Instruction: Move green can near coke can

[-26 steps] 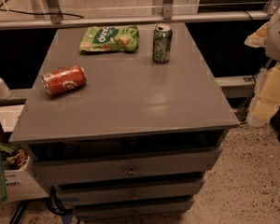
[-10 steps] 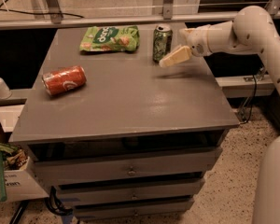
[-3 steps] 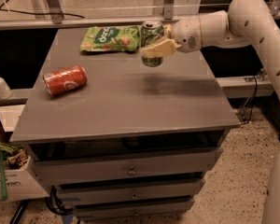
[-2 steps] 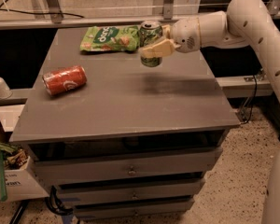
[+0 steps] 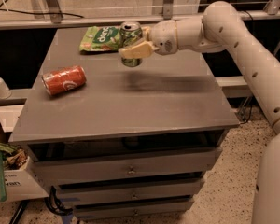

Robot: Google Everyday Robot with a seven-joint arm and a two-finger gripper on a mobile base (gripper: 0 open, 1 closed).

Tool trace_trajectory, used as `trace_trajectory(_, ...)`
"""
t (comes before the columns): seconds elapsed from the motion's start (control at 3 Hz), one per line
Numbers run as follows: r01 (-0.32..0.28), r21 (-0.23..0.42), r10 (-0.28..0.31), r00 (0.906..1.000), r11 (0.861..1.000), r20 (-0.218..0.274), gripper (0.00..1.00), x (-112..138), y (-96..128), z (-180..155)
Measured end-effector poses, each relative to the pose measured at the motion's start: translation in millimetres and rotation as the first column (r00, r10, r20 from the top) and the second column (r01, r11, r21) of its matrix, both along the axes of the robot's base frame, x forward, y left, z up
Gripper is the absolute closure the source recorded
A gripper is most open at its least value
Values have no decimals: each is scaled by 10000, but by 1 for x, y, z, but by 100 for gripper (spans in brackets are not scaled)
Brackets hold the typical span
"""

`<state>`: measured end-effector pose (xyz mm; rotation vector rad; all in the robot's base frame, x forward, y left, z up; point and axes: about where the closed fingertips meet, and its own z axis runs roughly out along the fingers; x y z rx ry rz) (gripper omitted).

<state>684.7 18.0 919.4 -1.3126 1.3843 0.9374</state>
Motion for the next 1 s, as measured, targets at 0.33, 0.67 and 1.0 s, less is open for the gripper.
trace_trajectory(0.33, -253, -27, 253, 9995, 9997, 184, 100, 2, 34, -5)
trace_trajectory(0.67, -480, -60, 481, 9988, 9988, 128, 100, 1, 61, -18)
trace_trajectory(1.0, -760, 33, 760, 9971, 9971, 32, 100, -1, 83, -34)
